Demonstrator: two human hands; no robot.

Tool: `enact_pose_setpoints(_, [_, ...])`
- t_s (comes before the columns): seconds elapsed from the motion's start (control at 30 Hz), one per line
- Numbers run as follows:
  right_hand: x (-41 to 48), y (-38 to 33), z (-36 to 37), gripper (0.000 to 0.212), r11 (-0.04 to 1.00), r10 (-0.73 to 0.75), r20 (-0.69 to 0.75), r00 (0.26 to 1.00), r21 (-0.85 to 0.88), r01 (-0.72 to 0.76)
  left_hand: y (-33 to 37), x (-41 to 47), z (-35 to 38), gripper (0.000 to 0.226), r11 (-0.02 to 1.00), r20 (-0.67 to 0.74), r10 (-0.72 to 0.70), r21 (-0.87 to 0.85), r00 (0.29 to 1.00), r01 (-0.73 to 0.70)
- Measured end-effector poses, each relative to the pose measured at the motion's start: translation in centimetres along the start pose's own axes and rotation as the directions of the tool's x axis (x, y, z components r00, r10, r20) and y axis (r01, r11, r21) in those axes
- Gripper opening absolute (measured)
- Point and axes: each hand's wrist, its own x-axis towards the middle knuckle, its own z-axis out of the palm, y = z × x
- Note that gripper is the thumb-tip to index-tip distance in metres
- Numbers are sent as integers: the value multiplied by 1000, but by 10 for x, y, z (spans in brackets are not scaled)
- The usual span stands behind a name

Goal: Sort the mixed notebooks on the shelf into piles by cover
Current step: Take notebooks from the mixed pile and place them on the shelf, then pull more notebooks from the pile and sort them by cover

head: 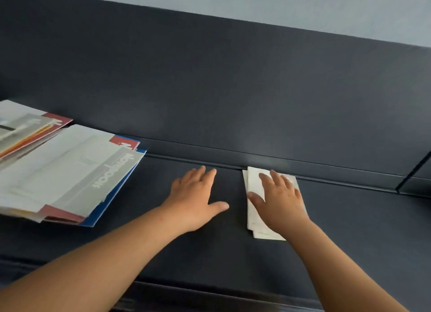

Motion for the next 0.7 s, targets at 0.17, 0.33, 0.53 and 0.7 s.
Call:
enact_pose_setpoints(0.17, [3, -79, 4, 65, 983, -176, -27, 984, 39, 177, -77, -22, -37, 79, 981, -102, -119, 144, 988, 133])
enact_pose_setpoints(0.33, [2, -158, 14, 65, 946, -277, 17, 961, 183, 269, -154, -46, -71, 76, 928, -134, -278, 216, 951, 302])
enact_pose_setpoints(0.53, [6, -231, 28, 61, 833, -176, 90, 980, 544, 100, -222, -71, -97, 71, 882, -33, -397, 262, 917, 392])
enact_pose_setpoints(0.7, [10, -267, 43, 36, 349, -46, 446, 894, 845, -404, -237, -84, -98, 75, 946, 92, -288, 185, 953, 268])
